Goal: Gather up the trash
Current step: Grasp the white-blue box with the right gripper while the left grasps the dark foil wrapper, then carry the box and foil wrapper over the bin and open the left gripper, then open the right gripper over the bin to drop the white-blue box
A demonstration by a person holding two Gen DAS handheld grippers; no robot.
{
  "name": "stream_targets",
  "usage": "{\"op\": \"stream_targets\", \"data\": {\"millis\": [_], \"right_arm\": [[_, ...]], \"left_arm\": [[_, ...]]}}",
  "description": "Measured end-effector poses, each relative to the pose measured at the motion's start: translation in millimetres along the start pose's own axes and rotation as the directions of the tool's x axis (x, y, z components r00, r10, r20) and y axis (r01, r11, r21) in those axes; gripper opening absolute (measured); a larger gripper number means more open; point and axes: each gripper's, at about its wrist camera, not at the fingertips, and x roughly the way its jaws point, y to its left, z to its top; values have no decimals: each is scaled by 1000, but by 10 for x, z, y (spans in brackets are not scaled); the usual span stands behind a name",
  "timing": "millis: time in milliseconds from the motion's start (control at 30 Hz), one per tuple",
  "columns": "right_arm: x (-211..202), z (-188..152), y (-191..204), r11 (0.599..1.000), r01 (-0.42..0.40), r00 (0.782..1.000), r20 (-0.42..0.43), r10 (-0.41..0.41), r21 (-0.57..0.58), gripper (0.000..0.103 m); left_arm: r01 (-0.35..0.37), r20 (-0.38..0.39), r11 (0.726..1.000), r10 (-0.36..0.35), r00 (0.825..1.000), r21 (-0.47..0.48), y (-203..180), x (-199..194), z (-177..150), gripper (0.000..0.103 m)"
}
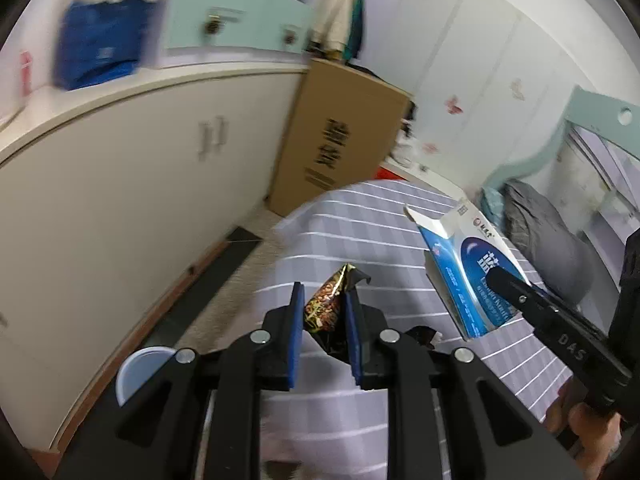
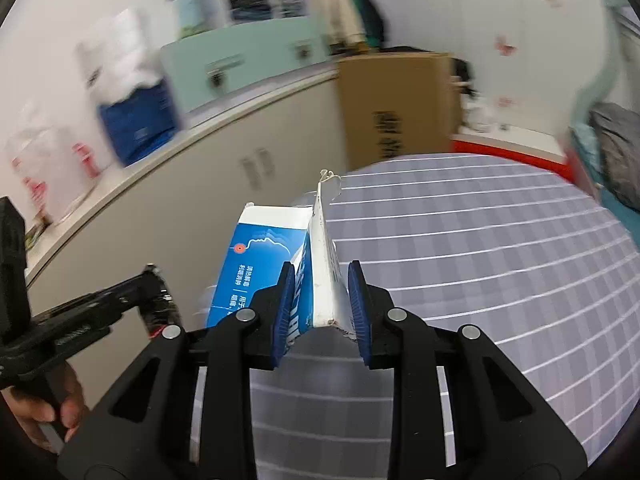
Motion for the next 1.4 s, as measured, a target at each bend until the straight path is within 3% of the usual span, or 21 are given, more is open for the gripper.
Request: {"op": "stream_targets", "data": {"millis": [233, 367, 467, 633, 833, 1100, 1133, 1267, 1400], "right_arm": [[352, -338, 1096, 983, -151, 986, -84, 142, -105, 27], [680, -661, 1630, 965, -216, 965, -182, 188, -150, 27], [927, -874, 1902, 955, -236, 951, -243, 190, -177, 27], [1380, -1241, 2144, 948, -240, 927, -340, 160, -208, 27], [1762, -1488, 2142, 953, -197, 916, -390, 96, -229, 27], [1997, -1532, 2124, 956, -140, 925, -378, 34, -257, 27], [2011, -1550, 2127, 956, -138, 926, -376, 32, -258, 27], [2039, -1566, 2121, 957, -131, 926, -376, 25, -260, 27], [2054, -1600, 2118, 956, -133, 923, -384, 23, -262, 27]], "left_arm": [[-172, 3, 982, 172, 985, -82, 1045, -383, -388, 19], [-275, -59, 952, 269, 961, -134, 1631, -356, -710, 19], [-363, -111, 920, 350, 930, -147, 1983, -261, -944, 19], [-419, -219, 892, 381, 898, -168, 2376, 79, -1250, 19], [-427, -302, 888, 366, 880, -171, 2572, 485, -1417, 19], [-412, -326, 895, 344, 881, -169, 2521, 779, -1341, 22], [-413, -326, 894, 344, 880, -172, 2517, 807, -1311, 25], [-428, -305, 885, 363, 880, -181, 2458, 798, -1261, 61], [-430, -302, 882, 364, 881, -193, 2497, 751, -1282, 63]]}}
